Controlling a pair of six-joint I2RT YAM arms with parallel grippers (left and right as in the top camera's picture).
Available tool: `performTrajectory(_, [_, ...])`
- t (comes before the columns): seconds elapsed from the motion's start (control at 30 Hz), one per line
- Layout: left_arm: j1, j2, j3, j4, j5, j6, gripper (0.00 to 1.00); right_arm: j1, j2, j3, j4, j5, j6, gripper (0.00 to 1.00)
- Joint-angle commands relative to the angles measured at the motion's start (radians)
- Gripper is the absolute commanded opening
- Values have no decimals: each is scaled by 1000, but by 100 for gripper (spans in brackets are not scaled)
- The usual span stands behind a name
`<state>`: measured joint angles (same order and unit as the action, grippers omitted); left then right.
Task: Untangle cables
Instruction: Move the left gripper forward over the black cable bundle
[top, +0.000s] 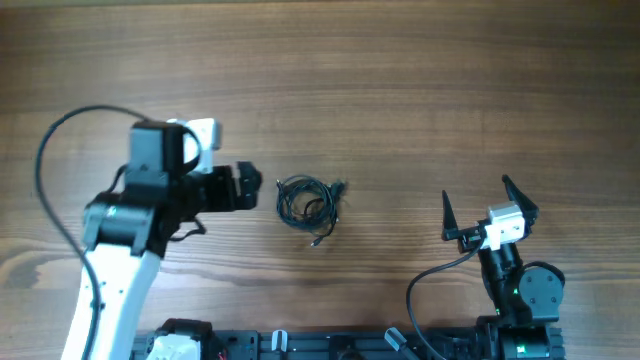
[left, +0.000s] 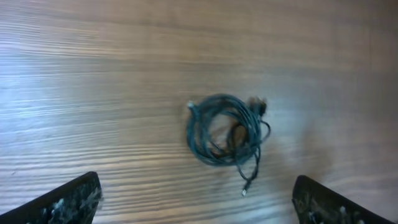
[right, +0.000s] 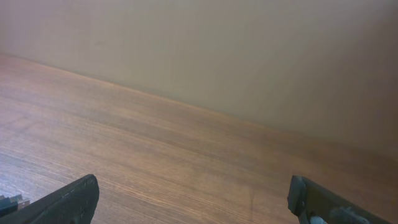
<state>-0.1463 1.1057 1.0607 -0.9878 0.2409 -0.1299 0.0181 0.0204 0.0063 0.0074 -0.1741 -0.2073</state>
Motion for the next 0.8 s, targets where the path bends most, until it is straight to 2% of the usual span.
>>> performTrajectory(0.0, [-88, 89, 41, 4, -34, 18, 100, 0, -6, -1, 3, 17, -2, 100])
performTrajectory(0.3, [-107, 231, 41, 11, -29, -12, 100, 0, -6, -1, 3, 17, -2, 100])
performTrajectory(0.43, [-107, 263, 38, 8, 82, -12, 100, 0, -6, -1, 3, 17, -2, 100])
performTrajectory(0.6, [-107, 301, 36, 9, 107, -13, 100, 0, -6, -1, 3, 17, -2, 100])
performTrajectory(0.77, [-118, 363, 24, 6, 40, -175, 100, 0, -6, -1, 3, 17, -2, 100])
